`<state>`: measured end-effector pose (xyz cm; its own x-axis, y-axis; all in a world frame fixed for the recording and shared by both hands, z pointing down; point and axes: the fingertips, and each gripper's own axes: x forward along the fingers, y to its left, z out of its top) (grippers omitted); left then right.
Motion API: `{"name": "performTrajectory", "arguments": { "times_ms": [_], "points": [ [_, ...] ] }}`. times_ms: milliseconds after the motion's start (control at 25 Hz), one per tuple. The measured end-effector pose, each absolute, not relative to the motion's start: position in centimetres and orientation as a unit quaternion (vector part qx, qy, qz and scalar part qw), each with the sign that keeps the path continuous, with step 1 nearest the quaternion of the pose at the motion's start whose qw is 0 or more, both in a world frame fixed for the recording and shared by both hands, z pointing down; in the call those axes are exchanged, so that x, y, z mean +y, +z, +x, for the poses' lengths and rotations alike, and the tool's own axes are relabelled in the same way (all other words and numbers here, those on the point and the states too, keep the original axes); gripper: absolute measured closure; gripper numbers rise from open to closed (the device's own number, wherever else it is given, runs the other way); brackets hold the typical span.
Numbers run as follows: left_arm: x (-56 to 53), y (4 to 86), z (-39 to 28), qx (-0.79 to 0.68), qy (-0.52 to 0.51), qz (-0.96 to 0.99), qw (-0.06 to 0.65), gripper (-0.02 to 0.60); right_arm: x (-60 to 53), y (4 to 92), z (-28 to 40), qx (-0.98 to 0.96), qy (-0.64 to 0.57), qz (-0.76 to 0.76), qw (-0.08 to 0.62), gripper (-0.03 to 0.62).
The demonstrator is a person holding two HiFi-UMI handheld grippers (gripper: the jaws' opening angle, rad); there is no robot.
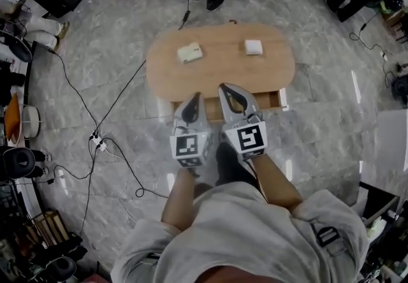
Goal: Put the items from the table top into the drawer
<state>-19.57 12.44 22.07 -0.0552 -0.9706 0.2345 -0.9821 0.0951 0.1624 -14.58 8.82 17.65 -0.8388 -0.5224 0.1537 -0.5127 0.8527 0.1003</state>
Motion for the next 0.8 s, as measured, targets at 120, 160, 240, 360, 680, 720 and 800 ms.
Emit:
{"name": "performTrajectory", "arguments": {
  "times_ms": [120, 160, 240, 360, 680, 720, 800],
  "points": [
    [9.4, 24.9, -19.4, -0.715, 0.029, 0.677, 0.172, 0.561, 5.8, 21.3, -14.7, -0.955, 0.004, 0.272, 0.115, 0.586],
    [8.5, 25.7, -19.5, -0.712, 0.033, 0.678, 0.179, 0.561, 5.0, 22.4, -14.8, -0.954, 0.015, 0.273, 0.126, 0.586],
    [6.6, 27.1, -19.9, -0.708, 0.039, 0.680, 0.190, 0.561, 3.4, 24.2, -14.9, -0.950, 0.033, 0.277, 0.142, 0.586],
    [4.8, 28.8, -19.8, -0.701, 0.048, 0.681, 0.205, 0.561, 1.7, 26.0, -14.5, -0.946, 0.049, 0.284, 0.151, 0.587],
    [1.3, 31.2, -18.9, -0.683, 0.075, 0.692, 0.220, 0.561, -1.5, 28.1, -13.9, -0.939, 0.074, 0.297, 0.156, 0.586],
    [0.7, 31.6, -18.9, -0.681, 0.078, 0.694, 0.221, 0.561, -1.9, 28.6, -13.8, -0.937, 0.079, 0.301, 0.157, 0.586],
    [-0.6, 32.6, -18.4, -0.674, 0.084, 0.699, 0.224, 0.561, -2.8, 29.9, -13.0, -0.933, 0.093, 0.309, 0.160, 0.586]
  ]
}}
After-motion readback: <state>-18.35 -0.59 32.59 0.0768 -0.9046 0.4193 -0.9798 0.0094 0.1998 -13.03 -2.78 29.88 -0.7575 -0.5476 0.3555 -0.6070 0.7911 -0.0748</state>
